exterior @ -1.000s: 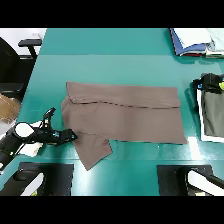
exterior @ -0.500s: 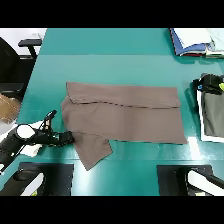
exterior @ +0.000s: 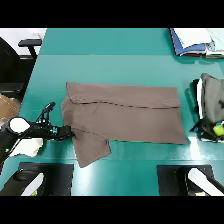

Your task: Fold the shirts.

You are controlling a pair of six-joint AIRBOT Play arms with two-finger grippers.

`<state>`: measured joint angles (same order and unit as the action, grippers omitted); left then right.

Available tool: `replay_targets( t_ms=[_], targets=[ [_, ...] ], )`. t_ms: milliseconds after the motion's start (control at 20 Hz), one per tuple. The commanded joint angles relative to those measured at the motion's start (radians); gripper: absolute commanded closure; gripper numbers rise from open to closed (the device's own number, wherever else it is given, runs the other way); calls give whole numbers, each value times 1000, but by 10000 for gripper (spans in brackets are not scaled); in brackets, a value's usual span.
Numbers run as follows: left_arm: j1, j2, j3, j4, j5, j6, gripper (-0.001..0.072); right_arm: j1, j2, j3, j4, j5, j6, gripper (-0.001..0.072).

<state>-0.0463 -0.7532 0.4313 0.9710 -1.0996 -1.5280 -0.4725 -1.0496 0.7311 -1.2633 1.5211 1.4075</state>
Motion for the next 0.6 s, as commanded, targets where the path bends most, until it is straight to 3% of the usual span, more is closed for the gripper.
replay_targets(
  t_ms=[0, 150, 300, 350, 400, 500, 550],
  targets=[
    [0, 1, 11, 1, 8, 10, 683, -75, 29, -225, 19, -68, 6, 233],
    [0, 1, 11, 1, 8, 10, 683, -75, 27, -263, 165, -159, 4, 266],
    [0, 1, 11, 2, 7, 10, 682, -39, 27, -240, 198, -185, -3, 283],
    [0, 1, 11, 2, 6, 10, 683, -7, 27, -227, 189, -185, -4, 402],
    [0, 1, 11, 3, -1, 11, 683, 24, 27, -213, 188, -184, -17, 606],
    [0, 1, 20, 25, -77, 11, 684, 93, 27, -171, 183, -169, -21, 697],
    [0, 1, 30, 60, -137, 10, 685, 129, 28, -139, 149, -139, -21, 697]
  ],
)
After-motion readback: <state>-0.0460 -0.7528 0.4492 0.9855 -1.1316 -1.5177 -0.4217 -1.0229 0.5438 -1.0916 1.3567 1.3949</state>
